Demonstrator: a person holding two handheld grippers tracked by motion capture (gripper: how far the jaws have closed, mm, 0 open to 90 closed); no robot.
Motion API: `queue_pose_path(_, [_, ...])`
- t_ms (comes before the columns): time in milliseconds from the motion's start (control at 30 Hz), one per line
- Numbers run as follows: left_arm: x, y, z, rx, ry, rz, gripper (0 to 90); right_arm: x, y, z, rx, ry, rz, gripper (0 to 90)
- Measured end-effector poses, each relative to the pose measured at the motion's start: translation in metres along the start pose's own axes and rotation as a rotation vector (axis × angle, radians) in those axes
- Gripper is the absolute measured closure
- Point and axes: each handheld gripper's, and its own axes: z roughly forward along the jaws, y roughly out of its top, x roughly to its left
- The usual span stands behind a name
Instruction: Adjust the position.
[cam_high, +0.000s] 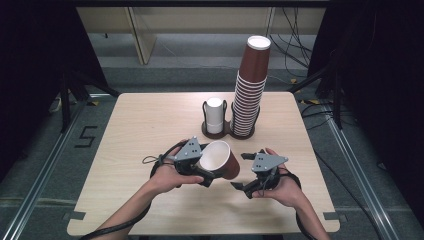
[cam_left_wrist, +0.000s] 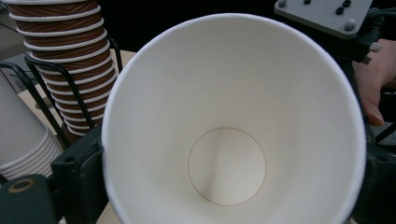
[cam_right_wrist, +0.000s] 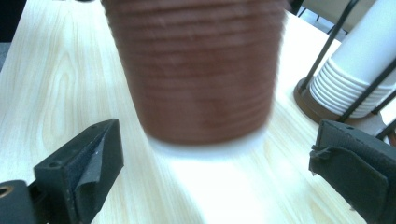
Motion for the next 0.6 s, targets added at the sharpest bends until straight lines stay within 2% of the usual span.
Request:
queue_pose_path(33, [0.0,0.0,-0.002,-0.003,-0.007,0.005,9.1,0.0,-0.002,-0.002,0.004,-0.001,0.014,2.7])
queue_pose_path(67, [0.0,-0.001,-0.006,0.003,0.016,0.003,9.2,-0.002,-0.005,-0.005,0.01,-0.007,0.006,2.6])
queue_pose_path(133, [-0.001,-0.002,-0.009,-0.005,0.012,0.001,9.3,-0.003,-0.011,-0.008,0.002,-0.019,0.033,2.7])
queue_pose_path(300, [-0.003,-0.004,-0.019,-0.012,0.021,0.0,9.8,-0.007,-0.022,-0.018,0.007,-0.051,0.06,2.7])
queue_pose_path(333, [-0.004,-0.004,-0.021,-0.014,0.025,0.006,9.9,-0.007,-0.024,-0.019,-0.01,-0.061,0.061,2.7])
queue_pose_path(467, [-0.009,-0.006,-0.029,-0.009,0.03,0.023,9.9,-0.01,-0.029,-0.025,-0.014,-0.085,0.096,2.9])
queue_pose_path(600, [-0.013,-0.011,-0.039,0.001,0.037,0.023,10.1,-0.013,-0.032,-0.03,-0.04,-0.145,0.14,4.1])
